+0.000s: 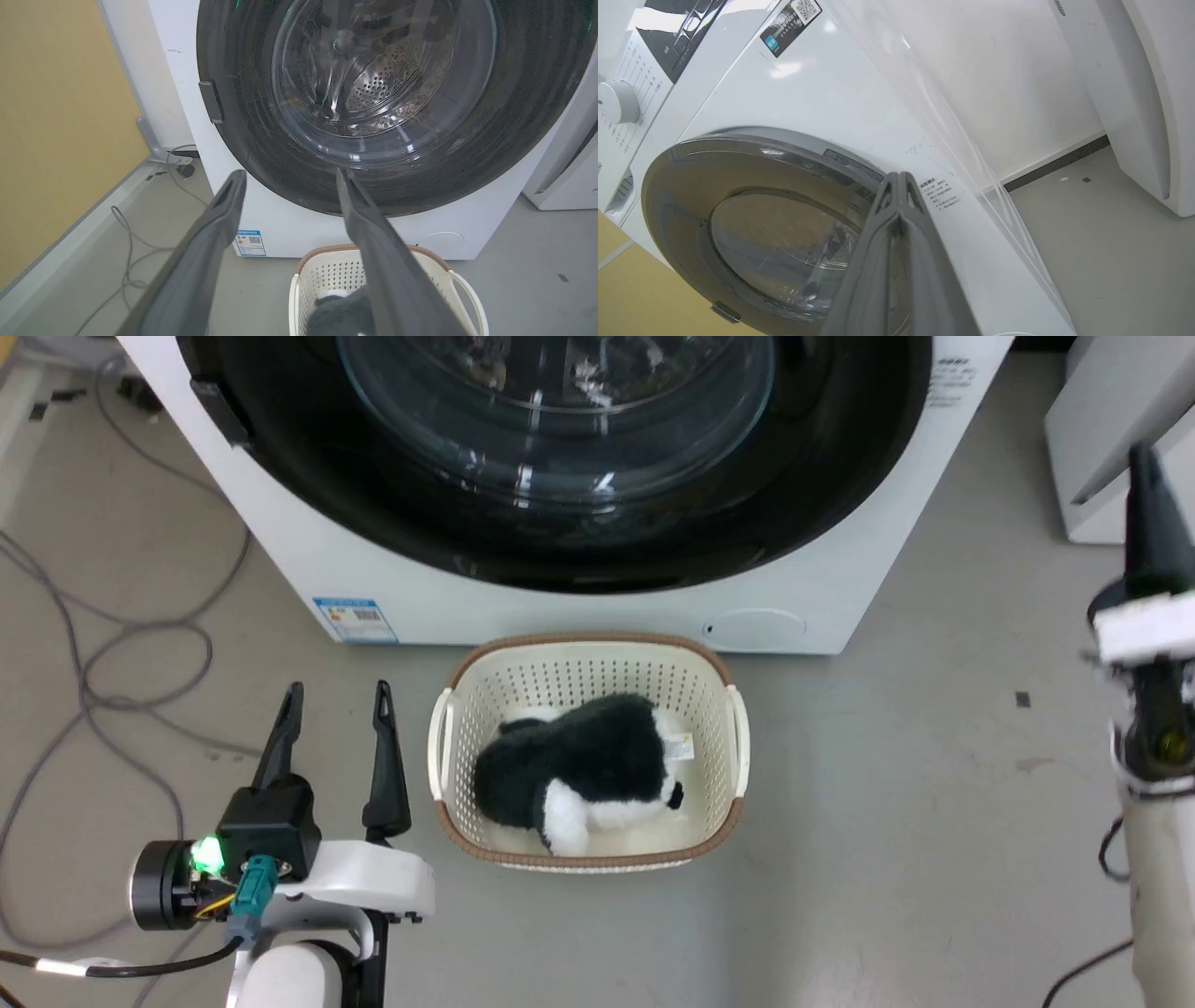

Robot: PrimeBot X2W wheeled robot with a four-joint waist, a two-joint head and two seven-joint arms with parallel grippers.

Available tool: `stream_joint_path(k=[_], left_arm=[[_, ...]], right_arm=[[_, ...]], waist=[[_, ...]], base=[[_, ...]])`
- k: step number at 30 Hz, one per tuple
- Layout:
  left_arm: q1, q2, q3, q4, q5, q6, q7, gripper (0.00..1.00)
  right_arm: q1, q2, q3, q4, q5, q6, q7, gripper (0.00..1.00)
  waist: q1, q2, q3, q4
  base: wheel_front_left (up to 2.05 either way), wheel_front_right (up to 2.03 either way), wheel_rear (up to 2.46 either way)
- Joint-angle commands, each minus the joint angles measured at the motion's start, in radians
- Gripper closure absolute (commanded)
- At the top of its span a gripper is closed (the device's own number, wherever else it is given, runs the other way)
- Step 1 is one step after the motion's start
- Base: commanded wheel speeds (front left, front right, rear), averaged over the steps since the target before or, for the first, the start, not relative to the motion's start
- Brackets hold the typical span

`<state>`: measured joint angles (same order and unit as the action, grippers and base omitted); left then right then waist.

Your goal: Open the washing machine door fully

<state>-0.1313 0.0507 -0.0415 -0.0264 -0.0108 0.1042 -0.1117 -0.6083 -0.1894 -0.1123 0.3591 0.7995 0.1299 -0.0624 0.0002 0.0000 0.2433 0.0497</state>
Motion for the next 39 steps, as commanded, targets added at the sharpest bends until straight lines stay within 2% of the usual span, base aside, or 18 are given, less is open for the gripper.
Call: stream_joint_path(k=[1,19,30,39], left_arm=[[-0.020,0.001,0.000,-0.006,-0.004,0.009,-0.009,0.00],[-0.079,0.000,-0.020,-0.015,-0.029,0.045,-0.047,0.00],[-0.114,0.000,-0.039,-0.011,-0.049,0.071,-0.070,0.00],[-0.142,0.000,-0.055,0.000,-0.066,0.091,-0.089,0.00]], right_arm=[[-0.044,-0.011,0.001,0.020,0.032,0.001,-0.009,1.00],[-0.403,-0.075,0.097,0.219,0.155,0.001,-0.025,1.00],[-0.543,-0.086,0.156,0.319,0.243,0.001,-0.006,1.00],[-0.618,-0.090,0.237,0.370,0.313,0.001,0.079,1.00]], waist=[[-0.0002,0.0000,0.015,0.007],[-0.0002,0.0000,0.135,0.046],[-0.0002,0.0000,0.187,0.065],[-0.0002,0.0000,0.218,0.080]], base=[[0.00,0.00,0.00],[0.00,0.00,0.00],[0.00,0.00,0.00],[0.00,0.00,0.00]])
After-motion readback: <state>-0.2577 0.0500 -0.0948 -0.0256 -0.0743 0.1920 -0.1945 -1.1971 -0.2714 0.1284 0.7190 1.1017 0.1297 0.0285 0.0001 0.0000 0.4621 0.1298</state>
